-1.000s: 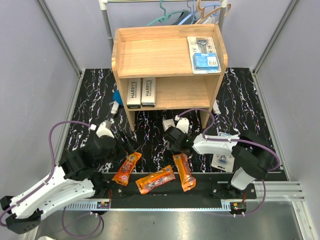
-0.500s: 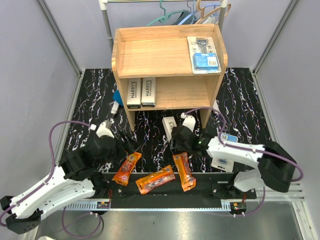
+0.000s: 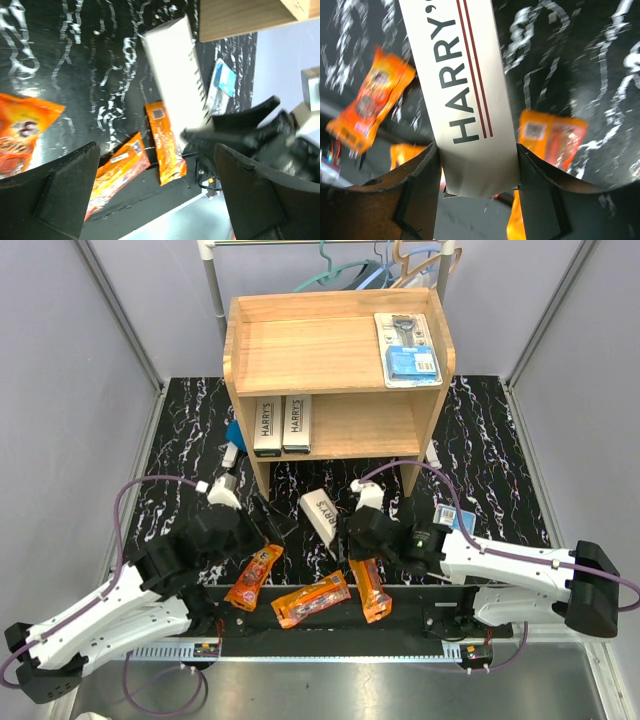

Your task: Place and organize the shaving razors onto the shelf

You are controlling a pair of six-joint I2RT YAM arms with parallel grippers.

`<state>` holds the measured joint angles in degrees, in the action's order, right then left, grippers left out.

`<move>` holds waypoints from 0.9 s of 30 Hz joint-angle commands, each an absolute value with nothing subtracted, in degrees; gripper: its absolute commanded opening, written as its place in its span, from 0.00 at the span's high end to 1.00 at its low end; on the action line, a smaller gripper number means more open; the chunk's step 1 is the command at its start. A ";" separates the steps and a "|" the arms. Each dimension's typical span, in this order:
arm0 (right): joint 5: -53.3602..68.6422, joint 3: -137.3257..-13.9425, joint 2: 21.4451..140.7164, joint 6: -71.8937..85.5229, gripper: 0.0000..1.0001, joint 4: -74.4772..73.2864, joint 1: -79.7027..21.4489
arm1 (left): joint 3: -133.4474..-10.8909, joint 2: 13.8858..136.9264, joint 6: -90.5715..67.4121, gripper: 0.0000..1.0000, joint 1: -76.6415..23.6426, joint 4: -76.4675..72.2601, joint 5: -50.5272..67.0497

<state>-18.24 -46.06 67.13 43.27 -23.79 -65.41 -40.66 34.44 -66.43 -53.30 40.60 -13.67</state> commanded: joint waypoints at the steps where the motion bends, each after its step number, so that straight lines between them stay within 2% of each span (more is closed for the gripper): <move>1: -20.03 -51.59 65.66 42.36 0.52 -26.45 -70.92 | -39.64 37.34 -66.09 0.01 -53.35 31.48 -9.76; 15: -26.28 -59.06 66.44 46.93 0.52 -30.76 -82.70 | -36.65 42.10 -69.96 0.01 -53.35 22.76 -4.66; 17: -26.54 -59.15 66.80 47.11 0.52 -30.76 -83.58 | -36.56 41.40 -69.96 0.04 -53.35 22.76 -5.01; 20: -27.16 -58.89 67.06 47.37 0.52 -30.76 -84.02 | -36.04 39.73 -70.14 0.16 -53.44 22.76 -5.62; 21: -27.33 -58.71 67.06 47.37 0.52 -30.76 -84.11 | -35.69 39.38 -70.22 0.23 -53.35 22.76 -5.80; 22: -27.42 -58.54 66.89 47.55 0.52 -30.76 -84.11 | -35.51 38.59 -70.31 0.37 -53.35 22.76 -5.89; 26: -27.95 -57.22 65.92 48.34 0.51 -30.76 -84.11 | -34.63 37.18 -70.58 0.65 -53.35 22.76 -6.06; 27: -28.12 -57.04 65.66 48.43 0.50 -30.76 -84.11 | -34.37 37.00 -70.66 0.66 -53.35 22.85 -6.06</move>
